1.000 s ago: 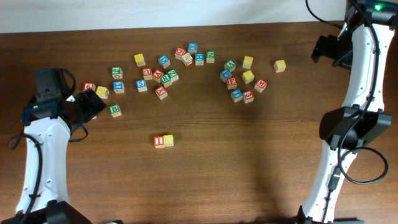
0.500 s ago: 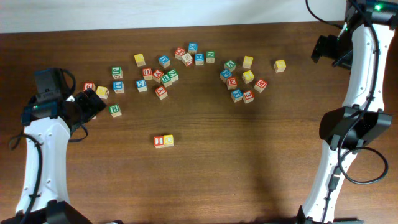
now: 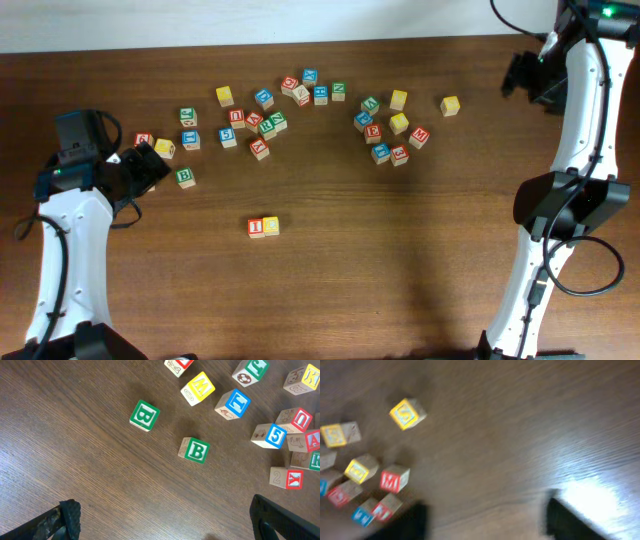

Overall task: Spell out ICRA
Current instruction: 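Swing the right arm over the table toward the I and C blocks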

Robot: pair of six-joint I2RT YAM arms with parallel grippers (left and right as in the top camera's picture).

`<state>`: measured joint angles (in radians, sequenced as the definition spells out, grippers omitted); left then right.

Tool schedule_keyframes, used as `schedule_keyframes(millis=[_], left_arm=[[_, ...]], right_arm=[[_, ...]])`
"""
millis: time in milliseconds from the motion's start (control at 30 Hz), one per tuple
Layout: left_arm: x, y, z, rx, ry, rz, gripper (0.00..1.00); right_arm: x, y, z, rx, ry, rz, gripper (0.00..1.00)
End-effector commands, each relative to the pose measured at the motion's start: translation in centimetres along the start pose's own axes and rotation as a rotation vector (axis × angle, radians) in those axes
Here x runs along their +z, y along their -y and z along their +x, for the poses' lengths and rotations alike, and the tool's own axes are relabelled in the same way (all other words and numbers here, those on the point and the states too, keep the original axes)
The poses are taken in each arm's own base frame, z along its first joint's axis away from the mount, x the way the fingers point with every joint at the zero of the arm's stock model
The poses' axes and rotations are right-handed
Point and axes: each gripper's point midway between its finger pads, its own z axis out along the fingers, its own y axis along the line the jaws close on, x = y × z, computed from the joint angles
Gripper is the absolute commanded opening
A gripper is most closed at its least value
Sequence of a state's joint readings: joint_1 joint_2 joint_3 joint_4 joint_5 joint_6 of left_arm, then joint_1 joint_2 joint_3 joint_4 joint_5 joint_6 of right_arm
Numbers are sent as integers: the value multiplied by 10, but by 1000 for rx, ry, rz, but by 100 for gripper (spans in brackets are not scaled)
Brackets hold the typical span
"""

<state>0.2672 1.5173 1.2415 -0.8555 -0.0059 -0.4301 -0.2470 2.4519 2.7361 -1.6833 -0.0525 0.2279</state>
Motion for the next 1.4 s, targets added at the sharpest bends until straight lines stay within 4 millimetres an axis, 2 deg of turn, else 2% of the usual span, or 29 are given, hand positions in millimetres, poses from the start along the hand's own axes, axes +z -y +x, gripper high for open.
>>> schedule_keyframes(millis=[0,100,167,200,267,333,367,400,433,500,567,633,733,767,800,867,933,1000,1100,1267,1367], left_arm=[[0,0,0,-6,-4,8,99],[0,0,0,-6,-4,8,99],[0,1,0,-6,-4,8,100],[0,0,0,-6,-4,8,99],[0,0,0,-6,-4,8,100],[0,0,0,-6,-4,8,99],[0,0,0,-6,-4,8,99],[0,0,0,-6,-4,8,99],[0,0,0,-6,-4,8,99],[0,0,0,-6,-4,8,99],[0,0,0,-6,-4,8,99],[0,0,0,-6,-4,8,99],[0,0,0,-6,-4,8,99],[0,0,0,-6,-4,8,99],[0,0,0,-6,-4,8,100],[0,0,0,-6,-4,8,99],[0,0,0,-6,-4,8,99],[0,0,0,-6,-4,8,99],[0,0,0,-6,-4,8,99],[0,1,0,-6,-4,8,99],[0,0,0,-6,-4,8,99]], right_arm=[[-33,-24,10,-46,41,-66,4],[-75,-51,22,-105,123,-102,4],[-108,-76,36,-165,185,-136,5],[-125,-90,47,-186,214,-158,7],[-149,-120,69,-239,251,-203,17],[-163,-144,89,-304,266,-237,25],[-169,-163,105,-359,268,-260,29],[-172,-186,126,-413,256,-285,38],[-171,-201,139,-435,240,-300,42],[-166,-222,161,-466,204,-313,47],[-155,-242,191,-489,140,-308,51],[-144,-253,212,-499,89,-292,57],[-113,-270,256,-539,-11,-227,67],[-96,-273,271,-545,-30,-176,68],[-86,-275,279,-548,-38,-148,70],[-63,-281,299,-555,-63,-108,84],[-34,-289,321,-564,-90,-88,92],[-6,-298,345,-597,-118,-100,93],[24,-309,373,-642,-145,-136,93],[56,-319,398,-626,-135,-171,93],[64,-328,407,-646,-112,-207,93]])
